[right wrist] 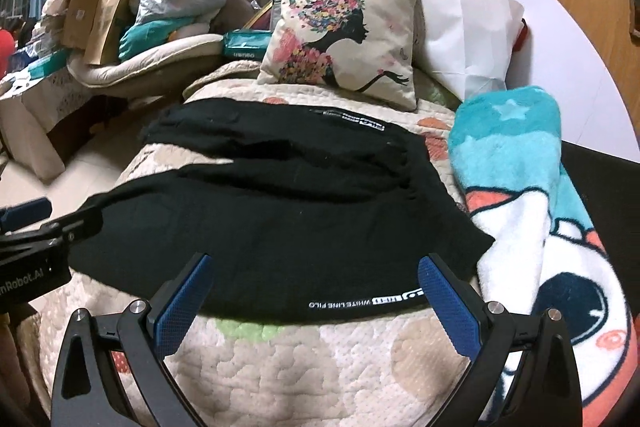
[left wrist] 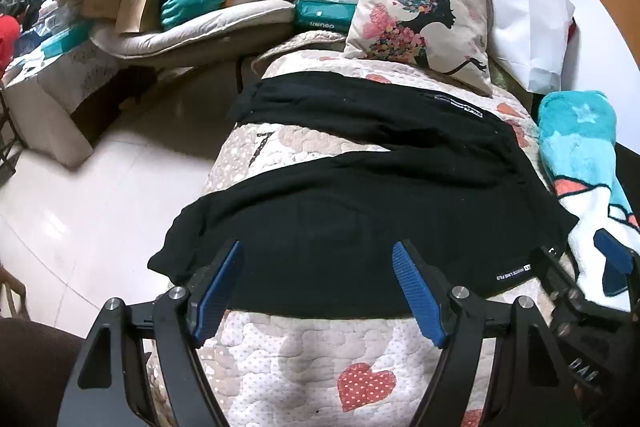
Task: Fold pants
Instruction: 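Move both grippers toward the waistband of the black pants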
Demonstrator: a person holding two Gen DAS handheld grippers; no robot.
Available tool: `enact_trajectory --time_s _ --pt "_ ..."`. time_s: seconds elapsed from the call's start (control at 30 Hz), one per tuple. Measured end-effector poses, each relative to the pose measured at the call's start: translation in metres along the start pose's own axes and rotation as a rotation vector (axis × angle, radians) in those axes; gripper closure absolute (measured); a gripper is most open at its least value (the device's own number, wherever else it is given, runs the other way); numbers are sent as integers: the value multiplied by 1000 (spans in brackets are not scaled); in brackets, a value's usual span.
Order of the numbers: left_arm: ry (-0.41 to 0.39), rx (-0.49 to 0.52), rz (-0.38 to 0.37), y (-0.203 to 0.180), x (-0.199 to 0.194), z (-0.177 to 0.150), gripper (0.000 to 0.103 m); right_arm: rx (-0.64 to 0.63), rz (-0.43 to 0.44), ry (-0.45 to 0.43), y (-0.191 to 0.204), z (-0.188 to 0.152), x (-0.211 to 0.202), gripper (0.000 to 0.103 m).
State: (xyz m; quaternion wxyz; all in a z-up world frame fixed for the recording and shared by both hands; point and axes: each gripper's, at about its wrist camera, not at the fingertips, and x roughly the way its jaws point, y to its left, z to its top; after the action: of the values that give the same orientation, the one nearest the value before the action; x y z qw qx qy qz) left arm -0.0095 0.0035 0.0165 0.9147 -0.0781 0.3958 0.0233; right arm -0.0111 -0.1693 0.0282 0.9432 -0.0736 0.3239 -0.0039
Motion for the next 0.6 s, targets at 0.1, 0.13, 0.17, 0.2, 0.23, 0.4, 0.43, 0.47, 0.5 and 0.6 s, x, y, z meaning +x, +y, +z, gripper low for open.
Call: enact_trajectory --time_s 0.1,0.13,0.17,0.2,0.23,0.4,0.43,0.47,0.5,0.6 --pt "1 15 18 1 2 -1 27 33 18 10 -6 7 1 0" --pt "-4 15 28 2 2 -1 27 51 22 13 -11 14 1 0" --pt "-11 15 44 4 1 1 27 68 28 7 -15 20 0 0" --pt "-21 16 61 6 -1 4 27 76 29 16 -18 26 0 0" --pt "-27 18 69 8 -2 7 27 87 31 12 -21 35 -1 0" --pt "-124 36 114 19 -18 42 27 94 11 -129 -40 84 -16 0" --pt "-137 39 115 20 -19 49 27 77 25 -168 -42 95 -17 0" --pt "-150 41 106 21 -19 55 27 64 49 -175 -42 101 -15 0" --pt "-166 47 92 22 -17 66 27 52 72 -166 -43 108 -12 0" --pt "-170 79 142 14 -6 88 27 11 123 -113 -38 124 7 0"
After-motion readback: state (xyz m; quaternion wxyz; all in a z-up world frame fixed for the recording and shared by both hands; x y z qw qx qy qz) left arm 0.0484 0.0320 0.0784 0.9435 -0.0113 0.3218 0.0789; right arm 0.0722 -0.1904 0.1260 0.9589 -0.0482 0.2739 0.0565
